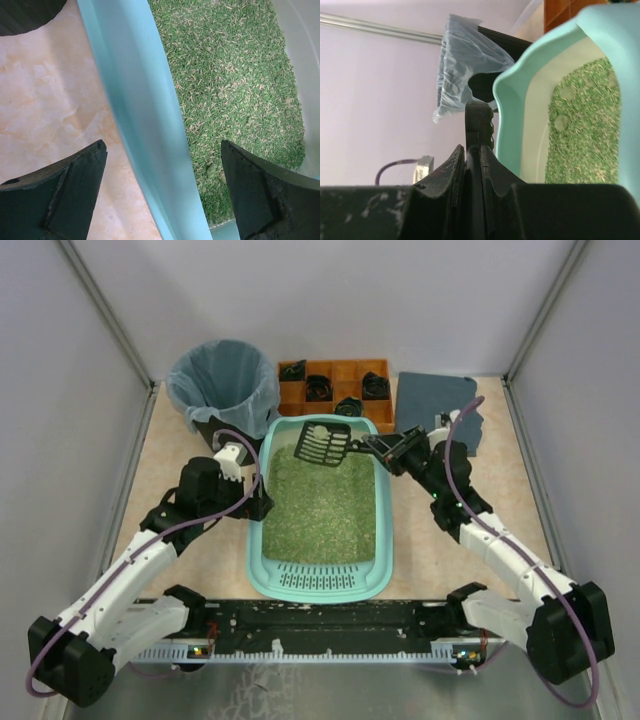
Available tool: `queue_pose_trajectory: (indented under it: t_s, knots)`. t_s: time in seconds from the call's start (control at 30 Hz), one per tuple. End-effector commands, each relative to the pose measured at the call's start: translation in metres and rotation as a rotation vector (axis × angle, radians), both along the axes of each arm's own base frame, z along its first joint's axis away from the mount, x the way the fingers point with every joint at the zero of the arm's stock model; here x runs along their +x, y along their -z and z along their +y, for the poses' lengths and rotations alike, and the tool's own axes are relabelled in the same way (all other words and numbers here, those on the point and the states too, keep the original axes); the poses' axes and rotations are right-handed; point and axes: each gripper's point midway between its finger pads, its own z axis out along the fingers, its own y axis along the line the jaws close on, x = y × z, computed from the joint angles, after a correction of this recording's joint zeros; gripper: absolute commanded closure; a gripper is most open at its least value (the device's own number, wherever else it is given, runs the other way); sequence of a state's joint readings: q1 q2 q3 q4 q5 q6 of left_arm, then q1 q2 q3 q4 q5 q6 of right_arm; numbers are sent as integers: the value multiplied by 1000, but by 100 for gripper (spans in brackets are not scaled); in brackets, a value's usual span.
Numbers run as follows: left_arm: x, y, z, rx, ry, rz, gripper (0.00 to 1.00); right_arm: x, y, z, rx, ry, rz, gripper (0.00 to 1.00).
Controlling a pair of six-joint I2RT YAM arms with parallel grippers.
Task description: Clean the litter box
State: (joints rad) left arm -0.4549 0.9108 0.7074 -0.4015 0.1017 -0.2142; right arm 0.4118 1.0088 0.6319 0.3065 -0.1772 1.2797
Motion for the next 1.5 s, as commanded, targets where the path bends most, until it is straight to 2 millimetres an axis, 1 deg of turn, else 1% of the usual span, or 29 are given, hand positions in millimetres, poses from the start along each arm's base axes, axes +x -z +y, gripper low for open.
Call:
queue_pose_trajectory:
  t_s: [0.0, 0.07, 0.1, 0.17, 0.33, 0.53, 0.57, 0.63, 0.7, 0.83, 0.87, 0.9, 1.1, 1.27, 1.37, 1.47]
  knots:
    - [-1, 3, 3, 5, -20, 14, 0, 15, -59, 12, 36, -2, -114, 100]
    - [-2, 2, 3, 7, -21, 11, 0, 23, -69, 19, 36, -11, -126, 100]
    - [-2, 2, 4, 8, -22, 8, 0, 26, -79, 23, 42, -16, -143, 100]
    - [-2, 1, 4, 9, -23, 4, 0, 35, -89, 31, 41, -27, -156, 100]
    - [-1, 2, 5, 16, -25, 4, 0, 61, -105, 50, 23, -35, -173, 100]
    - [-1, 2, 6, 20, -27, 0, 0, 84, -128, 72, 33, -51, -211, 100]
    - [-1, 1, 6, 20, -28, -2, 0, 88, -135, 76, 35, -54, -223, 100]
    - [-1, 1, 7, 21, -31, -3, 0, 97, -140, 84, 26, -60, -237, 100]
    - [-1, 1, 7, 22, -29, -3, 0, 107, -138, 93, 9, -62, -241, 100]
    - [-1, 1, 7, 23, -27, -2, 0, 119, -151, 110, 9, -75, -285, 100]
    - [-1, 1, 6, 23, -25, -2, 0, 126, -145, 117, -2, -83, -281, 100]
    - [-1, 2, 6, 24, -25, -2, 0, 131, -143, 123, -9, -91, -283, 100]
    - [0, 2, 7, 32, -28, -2, 0, 150, -146, 152, -51, -116, -335, 100]
    - [0, 3, 8, 34, -29, -2, 0, 166, -149, 173, -130, -122, -408, 100]
    - [0, 3, 7, 34, -28, 0, 0, 170, -150, 185, -193, -144, -459, 100]
    - [0, 4, 8, 36, -29, 4, 0, 172, -151, 194, -239, -158, -512, 100]
